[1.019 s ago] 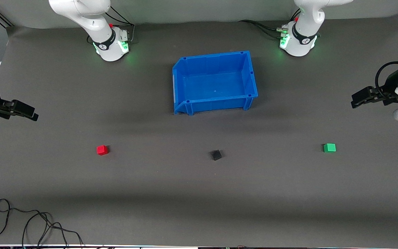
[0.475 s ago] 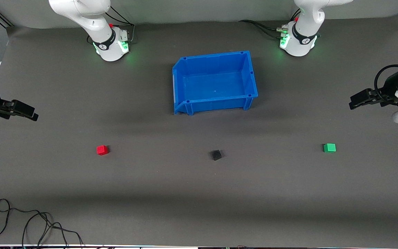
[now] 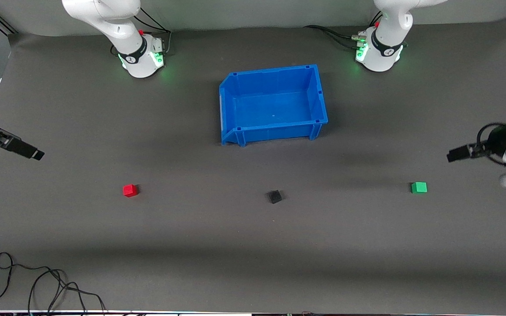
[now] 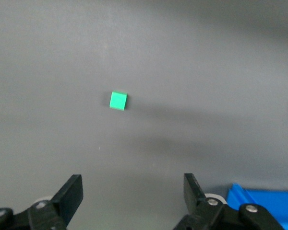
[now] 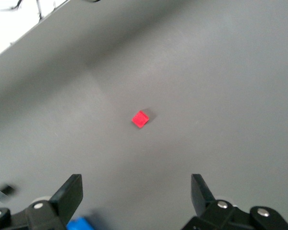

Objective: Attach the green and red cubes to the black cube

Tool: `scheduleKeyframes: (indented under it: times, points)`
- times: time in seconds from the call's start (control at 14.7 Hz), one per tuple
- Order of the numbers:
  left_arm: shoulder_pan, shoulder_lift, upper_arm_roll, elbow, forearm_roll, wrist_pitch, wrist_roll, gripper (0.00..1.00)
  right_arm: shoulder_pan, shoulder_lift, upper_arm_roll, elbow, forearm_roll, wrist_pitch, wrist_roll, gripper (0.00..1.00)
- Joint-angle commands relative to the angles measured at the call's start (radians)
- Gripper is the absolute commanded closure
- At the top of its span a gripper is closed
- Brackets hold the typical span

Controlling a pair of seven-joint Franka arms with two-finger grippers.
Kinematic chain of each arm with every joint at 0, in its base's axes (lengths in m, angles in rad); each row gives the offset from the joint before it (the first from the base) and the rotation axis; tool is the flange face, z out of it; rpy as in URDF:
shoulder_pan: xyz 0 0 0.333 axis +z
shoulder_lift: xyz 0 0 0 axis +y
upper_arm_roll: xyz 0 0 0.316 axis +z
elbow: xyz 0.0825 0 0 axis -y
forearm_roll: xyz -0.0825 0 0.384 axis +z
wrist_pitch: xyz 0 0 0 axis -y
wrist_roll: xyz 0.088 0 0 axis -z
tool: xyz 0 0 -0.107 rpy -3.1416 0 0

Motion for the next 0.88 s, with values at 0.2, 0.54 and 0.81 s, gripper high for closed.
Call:
scheduleKeyframes:
  times: [0.2,0.54,0.81]
  points:
    - [-0.007,0.107,-0.004,-0.134,0.084,0.216,0.026,0.01,-0.007,0.030,-0.012,0.022,0.108,0.011,0.569,0.00]
    - [-0.006,0.291,-0.002,-0.143,0.113,0.400,0.025,0.04,-0.007,0.092,-0.038,-0.028,0.201,-0.001,0.627,0.00]
    - [0.009,0.393,0.015,-0.139,0.197,0.475,0.033,0.12,-0.005,0.171,-0.058,-0.085,0.248,0.033,0.616,0.00]
